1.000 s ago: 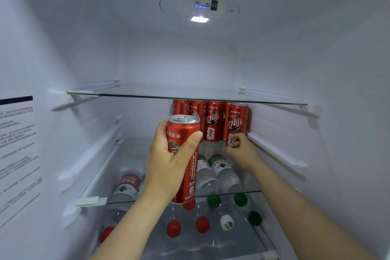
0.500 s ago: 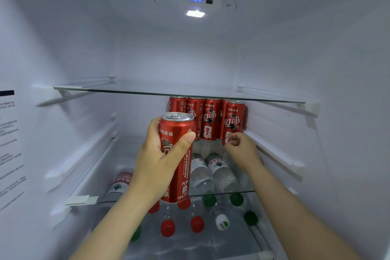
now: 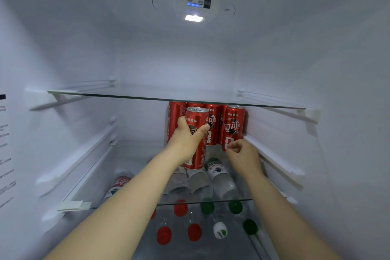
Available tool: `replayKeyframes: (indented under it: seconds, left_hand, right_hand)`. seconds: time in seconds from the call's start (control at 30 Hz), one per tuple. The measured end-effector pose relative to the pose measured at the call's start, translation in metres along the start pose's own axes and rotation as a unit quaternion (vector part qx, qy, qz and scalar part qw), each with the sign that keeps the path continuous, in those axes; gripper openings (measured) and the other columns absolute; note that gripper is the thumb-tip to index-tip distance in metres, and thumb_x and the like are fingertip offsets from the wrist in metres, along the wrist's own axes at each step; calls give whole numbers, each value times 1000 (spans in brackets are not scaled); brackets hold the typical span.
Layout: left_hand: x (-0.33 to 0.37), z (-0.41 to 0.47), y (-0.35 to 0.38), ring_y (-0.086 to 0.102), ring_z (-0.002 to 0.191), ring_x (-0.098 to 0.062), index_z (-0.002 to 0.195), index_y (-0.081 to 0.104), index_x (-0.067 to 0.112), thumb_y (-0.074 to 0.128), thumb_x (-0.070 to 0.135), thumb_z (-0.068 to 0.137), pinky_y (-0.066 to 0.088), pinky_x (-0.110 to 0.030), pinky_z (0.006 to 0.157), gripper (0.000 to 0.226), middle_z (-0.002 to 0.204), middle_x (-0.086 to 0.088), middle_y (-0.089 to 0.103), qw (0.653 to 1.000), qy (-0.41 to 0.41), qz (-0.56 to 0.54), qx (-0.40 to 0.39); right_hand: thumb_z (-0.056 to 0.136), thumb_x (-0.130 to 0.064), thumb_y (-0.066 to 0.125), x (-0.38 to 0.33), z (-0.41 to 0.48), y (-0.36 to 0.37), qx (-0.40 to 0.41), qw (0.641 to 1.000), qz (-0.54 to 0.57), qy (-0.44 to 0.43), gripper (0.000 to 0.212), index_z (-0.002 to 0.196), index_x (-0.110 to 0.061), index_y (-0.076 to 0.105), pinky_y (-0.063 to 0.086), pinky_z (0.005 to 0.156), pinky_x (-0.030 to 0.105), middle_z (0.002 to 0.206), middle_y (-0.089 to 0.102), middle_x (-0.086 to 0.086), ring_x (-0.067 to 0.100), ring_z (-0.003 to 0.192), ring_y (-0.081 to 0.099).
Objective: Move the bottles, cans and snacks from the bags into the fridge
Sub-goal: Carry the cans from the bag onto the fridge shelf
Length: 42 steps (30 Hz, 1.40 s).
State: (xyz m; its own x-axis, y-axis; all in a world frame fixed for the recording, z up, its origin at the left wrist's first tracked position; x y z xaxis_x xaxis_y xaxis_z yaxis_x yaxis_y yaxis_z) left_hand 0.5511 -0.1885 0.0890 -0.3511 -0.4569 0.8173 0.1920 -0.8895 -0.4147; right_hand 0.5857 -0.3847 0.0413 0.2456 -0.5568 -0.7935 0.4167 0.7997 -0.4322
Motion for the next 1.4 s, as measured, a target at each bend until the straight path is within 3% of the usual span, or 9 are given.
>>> replayKeyframes:
  seconds: [0.13,0.3,0.4,0.5,0.57,0.73,0.93,1.13,1.4]
  left_hand:
    - [-8,28,16,52,110,-24,143,14,16,47,59,90,45,-36,82,76,132,-7,48,999,-32,27,-2]
    - [-14,50,34,49,121,-33,143,12,19,50,61,88,46,-44,96,79,139,-14,43,998,-55,21,-11]
    - [-16,60,40,38,130,-37,145,11,18,48,65,86,38,-51,106,84,147,-17,33,996,-75,56,-3]
    - [-14,67,42,23,138,-39,149,10,13,44,64,89,27,-50,110,86,153,-18,20,987,-93,129,19]
    - [-13,72,44,22,139,-39,149,10,11,44,65,88,28,-51,111,88,154,-19,18,985,-98,137,20]
    - [-12,80,49,34,133,-39,146,16,10,51,58,89,38,-50,107,83,151,-19,22,985,-89,146,11]
    - [-12,74,50,51,116,-31,132,35,9,66,47,84,49,-47,96,69,134,-13,43,992,-16,117,44]
    - [-24,61,51,55,107,-23,124,42,14,79,31,76,51,-40,92,63,125,-7,51,995,8,67,77]
    - [-27,59,52,56,101,-20,118,48,14,79,30,76,51,-35,87,54,120,-7,52,993,15,73,90]
  right_hand:
    - [87,-18,64,3,2,0,0,1000,7,6,9,95,-21,63,50,76,28,94,63,-6,12,89,60]
    - [88,-18,63,3,3,-1,2,1000,14,12,10,99,-19,62,46,67,22,94,62,-5,12,87,60]
    - [88,-17,63,3,3,-1,2,1000,26,15,11,99,-18,62,43,63,20,93,62,-4,13,88,60]
    - [88,-16,62,3,2,-3,2,999,31,17,10,98,-18,61,44,63,21,92,62,-5,13,87,60]
    - [87,-16,62,3,2,-3,3,999,32,18,9,95,-20,60,46,67,23,93,62,-4,13,87,60]
    - [86,-16,63,2,2,-1,4,1000,16,17,8,92,-19,60,53,76,32,93,63,-2,16,87,61]
    - [87,-15,63,2,3,-2,2,1000,23,20,8,94,-19,60,52,78,30,97,63,-2,16,90,60]
    - [87,-16,63,1,4,-1,0,1000,3,14,11,98,-17,61,46,66,23,99,64,0,16,90,61]
    - [87,-17,63,2,5,0,1,1000,-13,8,13,99,-16,61,52,78,31,100,64,0,17,92,61]
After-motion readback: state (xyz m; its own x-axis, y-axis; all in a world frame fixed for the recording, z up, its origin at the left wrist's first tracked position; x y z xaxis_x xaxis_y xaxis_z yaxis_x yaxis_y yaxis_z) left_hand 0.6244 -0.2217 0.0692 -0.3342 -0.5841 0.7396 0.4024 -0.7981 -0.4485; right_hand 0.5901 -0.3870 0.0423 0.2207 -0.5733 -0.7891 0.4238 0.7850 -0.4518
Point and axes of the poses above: each hand's wrist, its own z-axis towards the middle knuckle, its own y-axis out of the palm, x = y × z, the point moved 9 cm from there along z, towards the middle knuckle
